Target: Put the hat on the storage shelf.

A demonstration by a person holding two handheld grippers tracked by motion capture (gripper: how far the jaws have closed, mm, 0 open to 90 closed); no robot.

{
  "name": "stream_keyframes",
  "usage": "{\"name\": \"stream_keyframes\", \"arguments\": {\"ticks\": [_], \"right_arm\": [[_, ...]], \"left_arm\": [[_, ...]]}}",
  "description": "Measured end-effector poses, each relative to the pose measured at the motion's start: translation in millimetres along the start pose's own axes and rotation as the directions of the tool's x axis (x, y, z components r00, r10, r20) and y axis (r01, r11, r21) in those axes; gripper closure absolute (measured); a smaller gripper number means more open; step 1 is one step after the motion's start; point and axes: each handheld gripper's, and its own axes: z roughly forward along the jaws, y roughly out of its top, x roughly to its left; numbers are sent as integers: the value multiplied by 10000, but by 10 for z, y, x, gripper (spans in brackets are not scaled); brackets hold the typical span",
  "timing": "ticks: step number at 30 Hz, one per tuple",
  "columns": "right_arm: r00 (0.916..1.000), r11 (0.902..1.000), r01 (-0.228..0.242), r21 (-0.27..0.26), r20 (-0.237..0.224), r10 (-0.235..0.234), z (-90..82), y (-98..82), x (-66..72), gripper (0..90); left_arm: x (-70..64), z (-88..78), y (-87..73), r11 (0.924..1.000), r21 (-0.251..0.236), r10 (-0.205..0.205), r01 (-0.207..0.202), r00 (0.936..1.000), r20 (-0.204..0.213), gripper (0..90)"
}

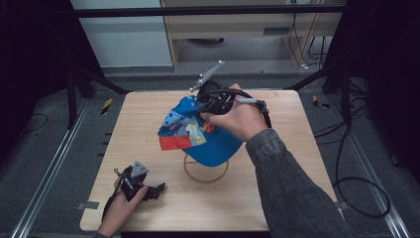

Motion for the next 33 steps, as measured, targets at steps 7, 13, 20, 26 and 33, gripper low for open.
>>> {"name": "stream_keyframes", "arguments": {"ticks": [7,13,20,26,33], "right_arm": [[9999,10000,-27,54,-104,28,38,-23,10,892],[9999,10000,-28,81,-133,29,39,-32,8,889],[9999,10000,-38,69,-140,38,35,-42,3,886],[9999,10000,-17,76,-161,18,47,-44,4,881],[9998,10000,-34,76,-197,35,55,-47,5,868]], "left_arm": [[0,0,0,10000,1,7,-7,10000,-3,0],[0,0,0,10000,-5,0,0,10000,-6,0],[0,0,0,10000,-3,1,-1,10000,-7,0],[0,0,0,10000,-4,1,-1,10000,-8,0],[0,0,0,10000,-5,0,0,10000,-10,0]]}}
